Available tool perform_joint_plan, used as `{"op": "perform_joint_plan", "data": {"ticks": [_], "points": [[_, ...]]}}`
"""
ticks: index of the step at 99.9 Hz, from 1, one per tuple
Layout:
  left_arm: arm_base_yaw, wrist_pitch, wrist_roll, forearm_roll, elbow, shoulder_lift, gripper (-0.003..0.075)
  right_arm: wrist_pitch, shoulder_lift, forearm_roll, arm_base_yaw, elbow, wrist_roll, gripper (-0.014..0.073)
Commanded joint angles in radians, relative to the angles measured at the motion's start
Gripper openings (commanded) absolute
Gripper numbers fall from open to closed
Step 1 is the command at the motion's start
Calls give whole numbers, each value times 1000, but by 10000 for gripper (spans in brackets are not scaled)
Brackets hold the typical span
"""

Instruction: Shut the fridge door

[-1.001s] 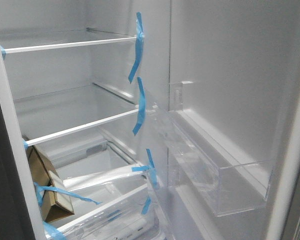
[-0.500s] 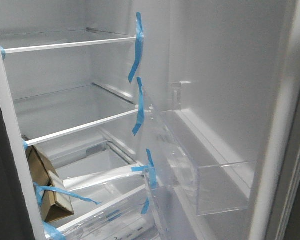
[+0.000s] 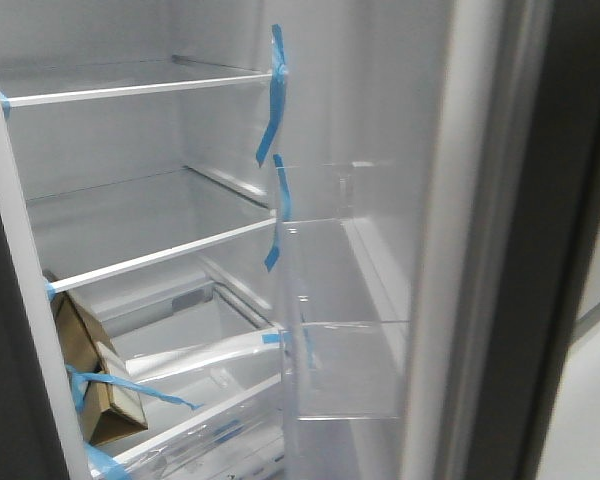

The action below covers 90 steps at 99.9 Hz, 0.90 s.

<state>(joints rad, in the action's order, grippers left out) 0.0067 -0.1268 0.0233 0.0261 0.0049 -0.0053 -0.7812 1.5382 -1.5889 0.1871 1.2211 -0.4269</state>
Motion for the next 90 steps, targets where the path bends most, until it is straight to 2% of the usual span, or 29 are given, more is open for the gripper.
{"op": "perform_joint_plan", "data": {"ticks": [1, 41, 90], "points": [[-3, -73, 2, 4, 35, -10, -20, -66, -16, -65, -34, 50, -18, -73], [-3, -73, 2, 4, 35, -10, -20, -57, 59, -65, -156, 138, -18, -73], [-3, -73, 2, 4, 35, -10, -20, 31, 125, -65, -327, 211, -18, -73]]}}
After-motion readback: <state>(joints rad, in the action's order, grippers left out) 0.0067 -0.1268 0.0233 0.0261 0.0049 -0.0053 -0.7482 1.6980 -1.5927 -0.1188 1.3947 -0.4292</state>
